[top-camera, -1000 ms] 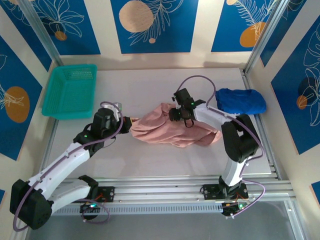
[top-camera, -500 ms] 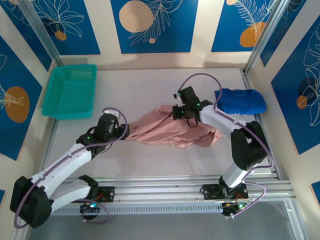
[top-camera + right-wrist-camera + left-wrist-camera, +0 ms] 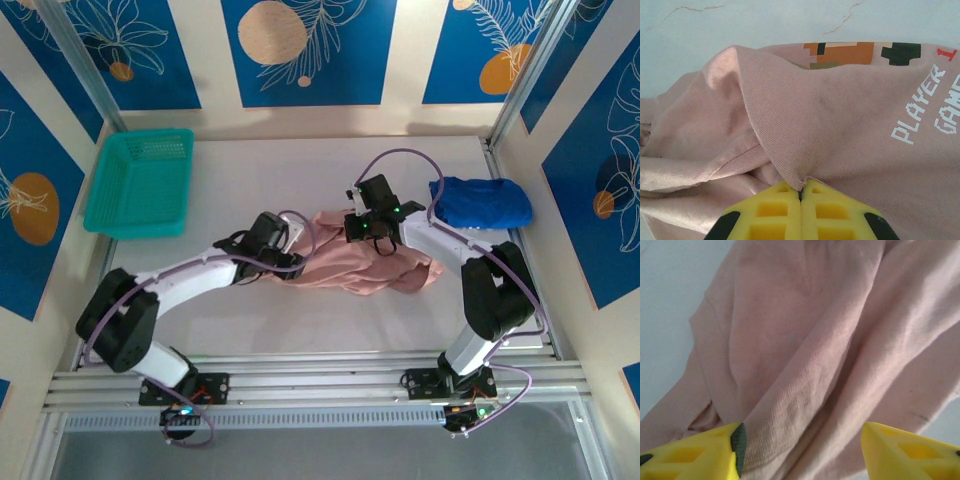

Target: Fold the inside-out t-shirt

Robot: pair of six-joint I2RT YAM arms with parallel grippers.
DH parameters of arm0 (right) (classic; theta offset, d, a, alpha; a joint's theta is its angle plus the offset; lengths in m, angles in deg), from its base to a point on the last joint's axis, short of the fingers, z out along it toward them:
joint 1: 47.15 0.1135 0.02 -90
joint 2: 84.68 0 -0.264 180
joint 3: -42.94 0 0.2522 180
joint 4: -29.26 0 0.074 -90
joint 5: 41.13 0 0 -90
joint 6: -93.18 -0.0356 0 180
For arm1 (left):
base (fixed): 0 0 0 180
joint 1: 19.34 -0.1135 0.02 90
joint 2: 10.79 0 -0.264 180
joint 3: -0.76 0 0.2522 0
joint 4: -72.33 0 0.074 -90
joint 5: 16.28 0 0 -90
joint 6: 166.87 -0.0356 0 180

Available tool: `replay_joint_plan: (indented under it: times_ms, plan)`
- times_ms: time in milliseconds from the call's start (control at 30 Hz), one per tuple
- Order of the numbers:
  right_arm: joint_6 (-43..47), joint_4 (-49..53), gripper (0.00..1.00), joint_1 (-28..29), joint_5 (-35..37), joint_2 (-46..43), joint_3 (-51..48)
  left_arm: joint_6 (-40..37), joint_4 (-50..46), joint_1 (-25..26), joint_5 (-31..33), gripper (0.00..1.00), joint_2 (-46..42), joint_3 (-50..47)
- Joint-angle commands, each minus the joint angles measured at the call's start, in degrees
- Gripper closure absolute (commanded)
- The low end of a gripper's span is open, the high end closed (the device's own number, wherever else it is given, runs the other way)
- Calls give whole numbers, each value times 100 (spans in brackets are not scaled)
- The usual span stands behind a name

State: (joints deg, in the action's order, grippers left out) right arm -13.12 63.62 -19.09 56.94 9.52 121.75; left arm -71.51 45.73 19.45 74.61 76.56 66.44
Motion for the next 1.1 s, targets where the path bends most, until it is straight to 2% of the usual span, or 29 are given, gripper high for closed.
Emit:
replay_joint_plan:
  times_ms: [0, 67, 200, 333, 433, 700, 833, 967, 1067]
  plan:
    - [-3, 91, 100, -29, -141, -174, -46, -420, -43, -2, 134, 44, 362, 375]
    - [17, 114, 100, -32, -123, -216, -59, -430, -43, -26, 197, 54, 589, 549]
    - [78, 141, 100, -37, -46, -419, -174, -365, 19, -94, 198, 81, 905, 831]
    - [250, 213, 100, -46, 94, -819, -332, -210, 126, -184, 104, 99, 751, 916]
    - [425, 386, 100, -89, 185, -1245, -388, -10, 242, -287, -73, 100, 245, 845]
    - [644, 1062, 98, -227, 520, -2541, -353, 1049, 627, -438, -1035, 100, -1714, 732]
    - [465, 1216, 97, -317, 682, -3049, -527, 1353, 690, -442, -1145, 100, -2237, 732]
    - [102, 1339, 87, -415, 1086, -3030, -770, 1502, 824, -442, -1555, 100, -2338, 697]
    - [196, 1195, 75, -293, 940, -3005, -847, 1462, 800, -442, -1763, 100, -2245, 722]
